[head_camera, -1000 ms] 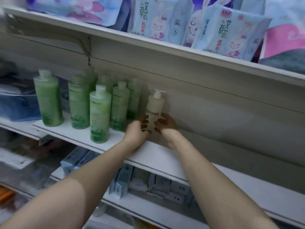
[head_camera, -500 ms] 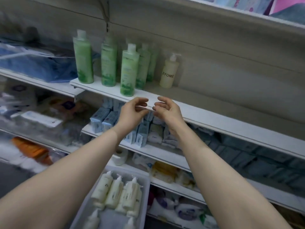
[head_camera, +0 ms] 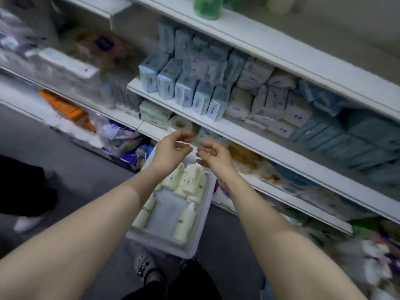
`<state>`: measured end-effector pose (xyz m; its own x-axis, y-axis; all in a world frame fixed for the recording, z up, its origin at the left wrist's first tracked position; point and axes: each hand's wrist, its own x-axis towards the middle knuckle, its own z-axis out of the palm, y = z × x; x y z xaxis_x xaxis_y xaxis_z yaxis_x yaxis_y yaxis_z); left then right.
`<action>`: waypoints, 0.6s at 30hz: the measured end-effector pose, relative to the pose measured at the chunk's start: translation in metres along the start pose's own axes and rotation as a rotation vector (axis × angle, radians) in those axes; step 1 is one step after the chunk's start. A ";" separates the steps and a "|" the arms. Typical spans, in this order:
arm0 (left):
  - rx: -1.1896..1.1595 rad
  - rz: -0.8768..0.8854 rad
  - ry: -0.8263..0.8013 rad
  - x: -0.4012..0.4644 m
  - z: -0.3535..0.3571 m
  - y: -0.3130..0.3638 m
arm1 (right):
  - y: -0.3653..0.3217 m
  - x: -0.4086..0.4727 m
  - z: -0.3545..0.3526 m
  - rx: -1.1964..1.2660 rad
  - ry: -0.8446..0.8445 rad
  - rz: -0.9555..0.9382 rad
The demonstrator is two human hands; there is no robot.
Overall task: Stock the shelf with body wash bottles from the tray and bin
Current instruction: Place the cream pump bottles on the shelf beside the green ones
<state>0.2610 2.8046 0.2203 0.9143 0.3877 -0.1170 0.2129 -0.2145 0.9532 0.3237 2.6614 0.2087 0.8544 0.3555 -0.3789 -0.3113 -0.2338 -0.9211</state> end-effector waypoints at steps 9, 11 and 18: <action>0.133 -0.369 -0.003 -0.044 0.002 -0.124 | 0.125 0.011 0.043 -0.052 -0.175 0.329; 0.220 -0.433 0.001 -0.055 -0.003 -0.152 | 0.149 0.011 0.053 -0.061 -0.204 0.387; 0.373 -0.592 0.018 -0.082 -0.009 -0.228 | 0.227 0.020 0.083 -0.135 -0.273 0.560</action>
<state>0.1346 2.8301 0.0149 0.6026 0.5486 -0.5796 0.7807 -0.2548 0.5706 0.2356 2.6906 -0.0156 0.4351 0.3598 -0.8254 -0.6096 -0.5569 -0.5641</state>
